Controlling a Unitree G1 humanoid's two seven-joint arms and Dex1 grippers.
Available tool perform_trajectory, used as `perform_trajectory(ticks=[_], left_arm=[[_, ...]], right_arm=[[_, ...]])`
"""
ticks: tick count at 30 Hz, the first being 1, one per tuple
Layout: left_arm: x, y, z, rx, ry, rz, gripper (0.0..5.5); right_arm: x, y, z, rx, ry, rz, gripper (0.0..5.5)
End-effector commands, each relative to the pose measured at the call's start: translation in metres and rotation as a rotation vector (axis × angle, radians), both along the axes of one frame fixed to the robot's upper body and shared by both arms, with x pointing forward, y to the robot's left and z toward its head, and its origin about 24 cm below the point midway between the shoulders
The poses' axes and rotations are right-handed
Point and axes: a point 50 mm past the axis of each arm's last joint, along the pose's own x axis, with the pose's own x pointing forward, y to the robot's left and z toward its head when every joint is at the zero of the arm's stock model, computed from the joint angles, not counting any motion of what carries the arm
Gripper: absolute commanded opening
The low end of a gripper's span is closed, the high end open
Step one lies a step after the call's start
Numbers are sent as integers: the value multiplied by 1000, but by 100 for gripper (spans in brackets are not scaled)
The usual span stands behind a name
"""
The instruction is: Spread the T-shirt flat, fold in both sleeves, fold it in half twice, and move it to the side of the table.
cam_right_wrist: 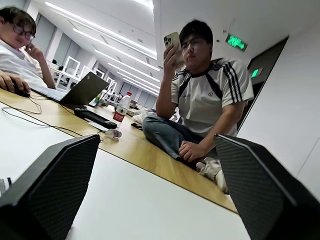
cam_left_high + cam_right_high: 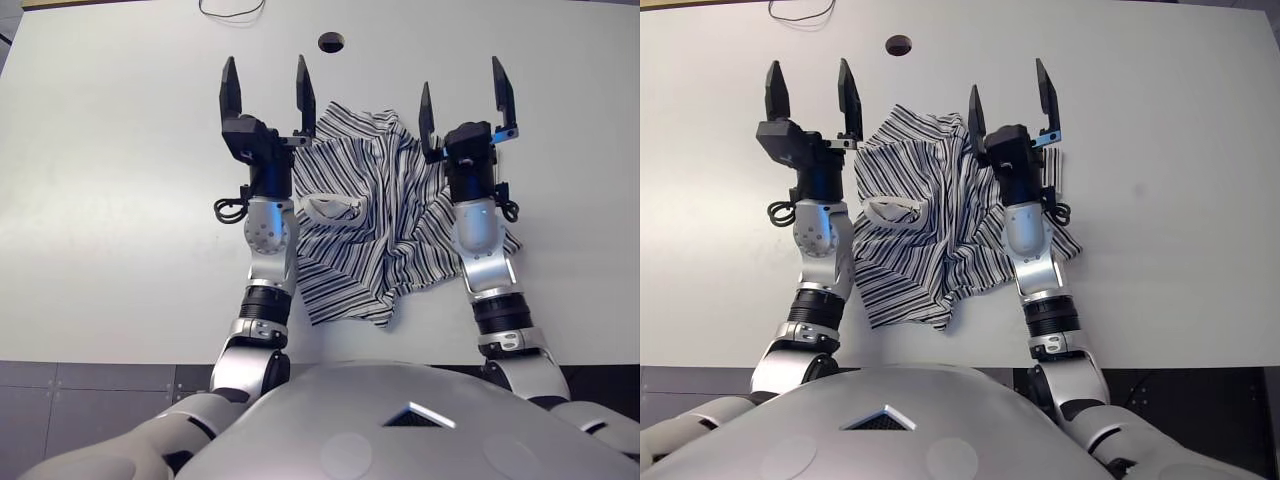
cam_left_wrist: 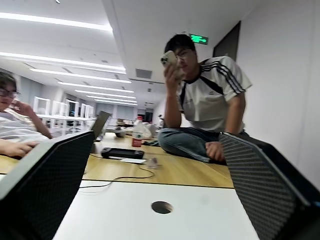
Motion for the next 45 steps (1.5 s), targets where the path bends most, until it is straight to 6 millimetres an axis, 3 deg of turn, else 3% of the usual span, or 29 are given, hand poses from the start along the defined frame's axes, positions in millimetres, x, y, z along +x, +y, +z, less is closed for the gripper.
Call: perform_trajectory(ticks=[1,12,30,35,38,41,45], left_arm=[[6,-12,-3,-25,22,-38,464],[22,-19,-5,14,7,4,464],[21,-24,-11,22,6,-11,464],[17,7,7,-16,-105,86,464],[16,30,20,-85,-163,169,464],[12,46,31,-170,-224,239,464],[12,42,32,-156,-225,215,464]], right_arm=[[5,-7,5,66,-38,-58,421],[9,-20,5,128,-85,-158,421],[13,-21,7,57,-80,-143,421],[20,0,20,-229,-68,143,421],[45,42,32,-449,-8,376,421],[60,85,15,-744,122,574,421],[57,96,-20,-965,257,692,421]])
